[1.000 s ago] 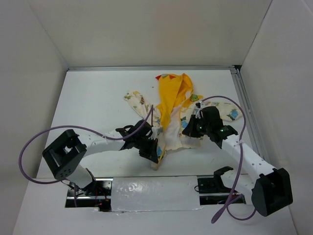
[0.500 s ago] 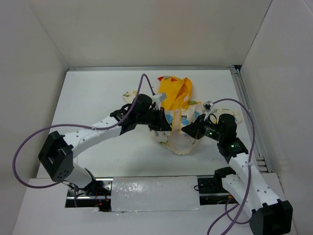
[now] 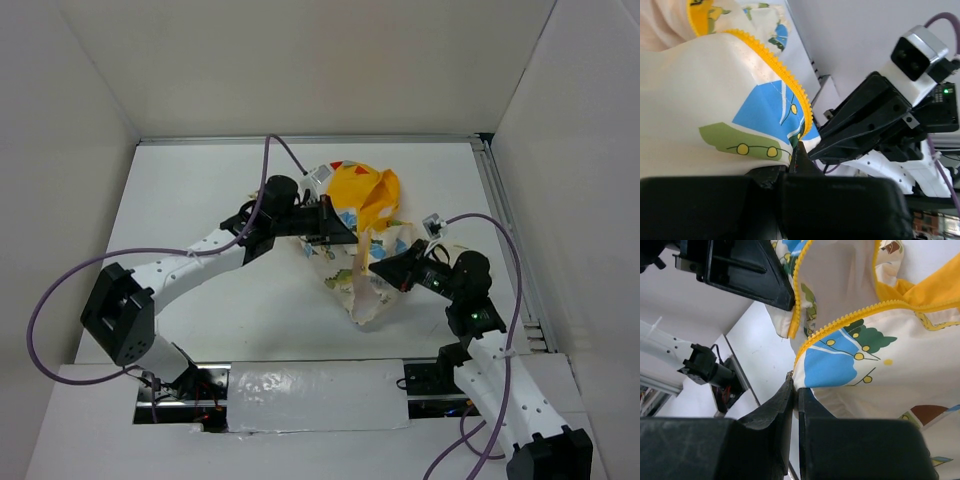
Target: Zip up the jacket
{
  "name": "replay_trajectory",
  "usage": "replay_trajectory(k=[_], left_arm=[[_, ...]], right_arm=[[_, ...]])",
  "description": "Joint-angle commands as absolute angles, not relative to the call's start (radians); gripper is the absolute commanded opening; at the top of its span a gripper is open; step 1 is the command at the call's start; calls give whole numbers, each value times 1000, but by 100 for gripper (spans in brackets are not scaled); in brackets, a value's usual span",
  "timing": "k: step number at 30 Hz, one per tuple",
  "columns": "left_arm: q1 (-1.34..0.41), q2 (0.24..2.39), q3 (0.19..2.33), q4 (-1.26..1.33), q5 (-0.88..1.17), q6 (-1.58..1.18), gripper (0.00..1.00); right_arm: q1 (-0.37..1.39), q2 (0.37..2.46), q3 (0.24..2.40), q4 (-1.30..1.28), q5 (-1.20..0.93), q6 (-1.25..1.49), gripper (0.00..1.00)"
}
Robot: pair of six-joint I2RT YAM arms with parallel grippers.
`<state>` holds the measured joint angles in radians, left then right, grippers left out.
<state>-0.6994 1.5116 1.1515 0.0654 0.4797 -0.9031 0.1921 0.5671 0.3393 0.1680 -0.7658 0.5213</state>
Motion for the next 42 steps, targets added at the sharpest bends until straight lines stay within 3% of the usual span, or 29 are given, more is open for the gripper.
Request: replay_trajectory(k=[1,8,18,28,36,42], left_arm=[[-693,1545,1155,228,592,-982,0],[-710,1569,1141,275,650,-1017,0],[-747,1428,1058,239,572,-1000,0],[-795,1388,1081,195,558,-922,0],[-788,1312,1108,97,381,-884,0],[-762,1284,1115,147,368,-902,0]], right_arm=[[189,571,321,397,-796,612,0],[196,569,291,528,-692,710,0],[250,575,333,347,-425,609,0],[281,525,265,601,-382,649,0],[281,410,295,491,-397,609,0],[281,341,256,492,-420,629,0]])
